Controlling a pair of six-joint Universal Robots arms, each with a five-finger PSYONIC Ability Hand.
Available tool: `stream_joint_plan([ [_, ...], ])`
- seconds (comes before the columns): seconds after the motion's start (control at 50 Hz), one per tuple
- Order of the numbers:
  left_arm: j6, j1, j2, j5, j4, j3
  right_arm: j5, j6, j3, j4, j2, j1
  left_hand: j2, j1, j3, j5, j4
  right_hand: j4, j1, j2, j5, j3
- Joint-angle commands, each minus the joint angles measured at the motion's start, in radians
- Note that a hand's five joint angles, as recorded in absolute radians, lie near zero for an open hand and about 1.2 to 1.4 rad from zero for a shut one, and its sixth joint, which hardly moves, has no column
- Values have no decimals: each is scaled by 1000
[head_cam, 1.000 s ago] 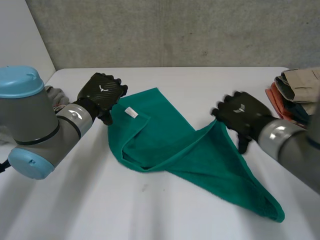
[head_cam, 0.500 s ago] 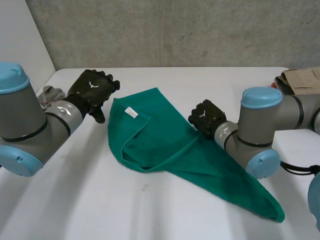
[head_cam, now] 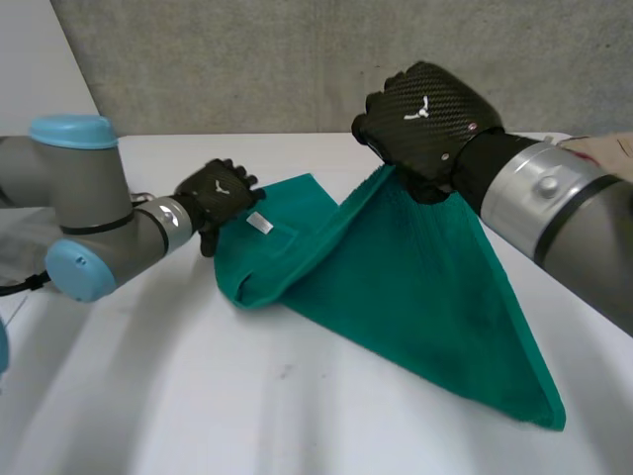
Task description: Fold the laundry.
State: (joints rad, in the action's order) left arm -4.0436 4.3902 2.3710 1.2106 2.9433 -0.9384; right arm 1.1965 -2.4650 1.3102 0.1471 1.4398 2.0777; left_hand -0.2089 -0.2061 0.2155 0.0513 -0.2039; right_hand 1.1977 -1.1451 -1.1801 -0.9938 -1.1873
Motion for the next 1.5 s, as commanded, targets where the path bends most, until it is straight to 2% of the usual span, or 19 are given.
stream_joint_plan([
  [0.02, -51, -47, 99, -6, -78, 95, -15, -46, 14, 38, 88, 16, 34, 32, -41, -51, 29, 199, -251, -216, -228, -209],
  [0.1, -72, -75, 145, 21, -76, 142, -12, -57, 14, 37, 102, 16, -367, -370, 361, 350, -372, 199, -251, -216, -228, -209],
  [0.12, -71, -80, 155, 47, -70, 167, -12, -58, 12, 37, 97, 10, -723, -726, 717, 706, -728, 199, -251, -216, -228, -209],
  [0.18, -54, -86, 169, 102, -56, 205, -8, -55, 7, 37, 77, -13, -1186, -1189, 1180, 1169, -1191, 199, -251, -216, -228, -209],
  [0.26, -2, -94, 183, 170, -46, 256, -2, -54, -29, 35, -8, -66, -1187, -1190, 1181, 1170, -1192, 199, -251, -216, -228, -209],
  [0.32, 18, -95, 179, 161, -40, 276, 15, -54, -65, 31, -51, -88, -1187, -1190, 1181, 1170, -1192, 199, -251, -216, -228, -209],
  [0.42, 112, -95, 107, 182, 48, 352, 119, -60, -215, -21, -169, -113, -1187, -1190, 1181, 1170, -1192, 199, -251, -216, -228, -209],
  [0.56, 343, -75, -33, 383, 259, 371, 253, -72, -446, -101, -308, -108, -1187, -1190, 1181, 1170, -1192, 199, -251, -216, -228, -209],
  [0.62, 377, -69, -62, 334, 223, 289, 244, -78, -430, -51, -303, -93, -1147, -1150, 1140, 1130, -1152, 199, -251, -216, -228, -209],
  [0.7, 350, -64, -65, 200, 137, 154, 213, -97, -326, -11, -254, -73, -347, -350, 341, 330, -352, 199, -251, -216, -228, -209],
  [0.78, 270, -49, -52, 98, 60, 51, 169, -115, -215, -50, -168, -65, 34, 32, -41, -51, 29, 199, -251, -216, -228, -209],
  [0.9, 235, -40, -23, 55, 11, -9, 130, -141, -158, -98, -84, -50, 34, 32, -41, -51, 29, 199, -251, -216, -228, -209],
  [1.08, 248, -58, 42, 53, 19, 23, 121, -177, -170, 3, -12, -24, 34, 32, -41, -51, 29, 199, -251, -216, -228, -209],
  [1.22, 330, -83, 103, 58, 16, 87, 115, -215, -157, 52, 39, -10, -356, -359, 349, 339, -361, 199, -251, -216, -228, -209],
  [1.24, 339, -84, 108, 56, 11, 92, 117, -219, -154, 52, 42, -11, -464, -467, 458, 447, -469, 199, -251, -216, -228, -209],
  [1.3, 357, -94, 120, 55, -1, 101, 120, -224, -148, 51, 39, -21, -1110, -1112, 1103, 1093, -1115, 199, -251, -216, -228, -209],
  [1.32, 357, -95, 120, 58, -3, 102, 118, -224, -143, 48, 33, -33, -1187, -1189, 1180, 1170, -1192, 199, -251, -216, -228, -209],
  [1.38, 354, -92, 113, 84, 19, 116, 114, -224, -137, 46, -5, -56, -1187, -1190, 1181, 1170, -1192, 199, -251, -216, -228, -209],
  [1.5, 382, -67, 39, 237, 166, 203, 155, -197, -199, 2, -177, -103, -1187, -1190, 1181, 1170, -1192, 199, -251, -216, -228, -209],
])
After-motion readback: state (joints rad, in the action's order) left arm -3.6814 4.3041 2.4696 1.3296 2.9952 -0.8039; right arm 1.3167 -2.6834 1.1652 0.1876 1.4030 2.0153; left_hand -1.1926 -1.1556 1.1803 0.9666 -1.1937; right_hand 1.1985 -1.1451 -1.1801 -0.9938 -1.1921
